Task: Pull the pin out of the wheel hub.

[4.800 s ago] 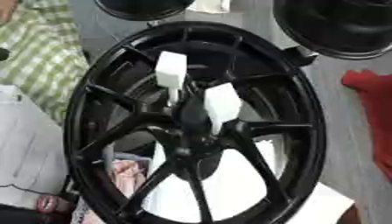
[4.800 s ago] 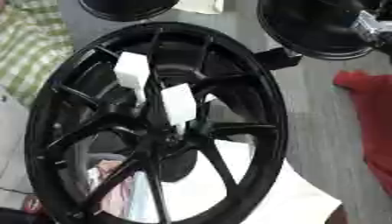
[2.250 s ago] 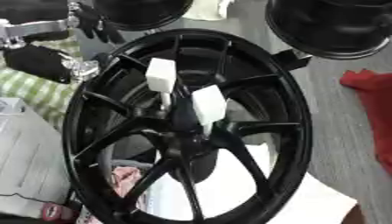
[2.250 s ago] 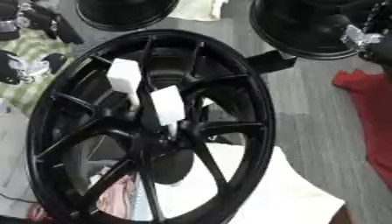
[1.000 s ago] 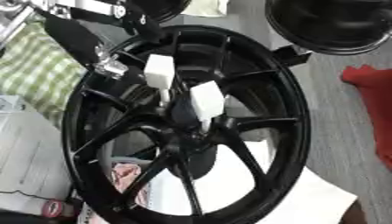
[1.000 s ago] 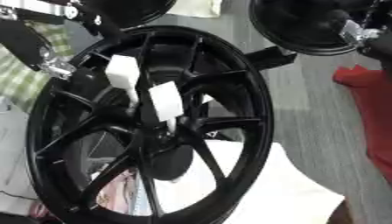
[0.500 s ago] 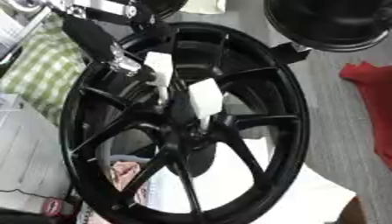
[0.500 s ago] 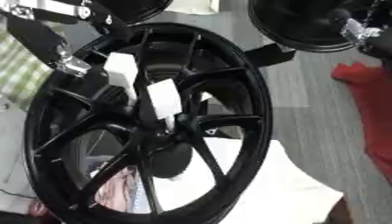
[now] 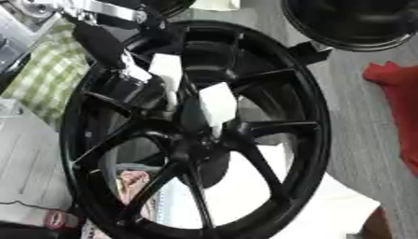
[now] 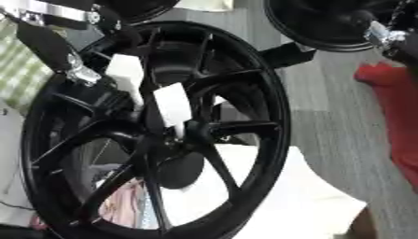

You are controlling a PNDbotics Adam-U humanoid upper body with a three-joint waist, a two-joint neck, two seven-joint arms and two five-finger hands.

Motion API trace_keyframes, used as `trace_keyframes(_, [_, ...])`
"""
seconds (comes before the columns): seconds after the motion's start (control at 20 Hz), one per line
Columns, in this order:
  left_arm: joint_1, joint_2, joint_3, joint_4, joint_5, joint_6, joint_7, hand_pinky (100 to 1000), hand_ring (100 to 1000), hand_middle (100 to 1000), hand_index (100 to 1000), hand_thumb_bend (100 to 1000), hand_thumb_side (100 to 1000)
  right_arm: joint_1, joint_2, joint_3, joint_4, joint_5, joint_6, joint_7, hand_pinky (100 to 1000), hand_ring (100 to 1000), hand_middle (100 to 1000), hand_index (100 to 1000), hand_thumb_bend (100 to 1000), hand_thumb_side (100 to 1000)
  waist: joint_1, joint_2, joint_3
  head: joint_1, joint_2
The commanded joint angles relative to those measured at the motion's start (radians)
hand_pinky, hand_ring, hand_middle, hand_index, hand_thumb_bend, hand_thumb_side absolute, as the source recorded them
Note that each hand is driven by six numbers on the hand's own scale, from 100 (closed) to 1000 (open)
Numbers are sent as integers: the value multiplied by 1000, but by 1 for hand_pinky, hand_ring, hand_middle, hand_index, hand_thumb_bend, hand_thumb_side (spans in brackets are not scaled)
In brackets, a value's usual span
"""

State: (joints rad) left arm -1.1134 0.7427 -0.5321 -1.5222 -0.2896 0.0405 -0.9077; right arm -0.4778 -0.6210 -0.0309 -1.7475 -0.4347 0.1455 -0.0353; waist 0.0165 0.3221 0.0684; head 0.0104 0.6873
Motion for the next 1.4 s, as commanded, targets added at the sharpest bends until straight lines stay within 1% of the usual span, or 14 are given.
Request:
trace_keyframes(0.05, [-22, 15, 12, 0, -28, -17, 1, 924, 948, 883, 962, 553, 583, -15, -21, -10, -13, -6, 1, 0, 865, 689, 625, 690, 443, 165, 1, -16, -2, -4, -22])
trace_keyframes(0.25, [-21, 12, 14, 9, -49, -36, 1, 920, 948, 875, 953, 542, 589, -13, -20, -11, -12, -8, 3, -1, 865, 689, 624, 690, 442, 167, 2, -11, -2, -4, -31])
trace_keyframes(0.45, [-15, 13, 13, 18, -45, -67, 1, 907, 943, 859, 936, 515, 579, -13, -19, -12, -11, -9, 4, -1, 866, 688, 624, 690, 441, 168, 1, -7, -2, -1, -37])
trace_keyframes(0.7, [-13, 11, 16, 31, -41, -90, 1, 887, 931, 831, 916, 446, 517, -13, -18, -13, -11, -11, 4, -1, 866, 688, 624, 690, 440, 169, 0, -4, -2, 2, -41])
trace_keyframes(0.9, [-10, 8, 17, 41, -14, -115, 1, 858, 895, 793, 880, 382, 461, -13, -16, -13, -10, -11, 5, -1, 866, 687, 624, 689, 440, 170, 0, -1, -3, 5, -45])
trace_keyframes(1.05, [-7, 7, 11, 42, 3, -136, 1, 856, 891, 795, 880, 373, 448, -13, -16, -14, -9, -11, 5, -1, 866, 687, 623, 689, 439, 170, 0, 0, -4, 7, -49])
trace_keyframes(1.25, [-8, 5, 10, 42, 16, -168, 1, 867, 902, 818, 889, 398, 444, -14, -14, -14, -9, -11, 6, 1, 866, 687, 623, 689, 439, 171, 0, 2, -5, 9, -54])
trace_keyframes(1.35, [-9, 2, 8, 45, 22, -182, 1, 864, 898, 812, 887, 391, 440, -14, -14, -14, -8, -11, 7, 2, 866, 686, 622, 688, 438, 171, 0, 3, -5, 9, -56])
trace_keyframes(1.4, [-10, 0, 7, 47, 23, -187, 1, 857, 889, 799, 881, 374, 420, -15, -13, -14, -8, -11, 7, 2, 866, 686, 622, 688, 438, 172, -1, 4, -5, 10, -57])
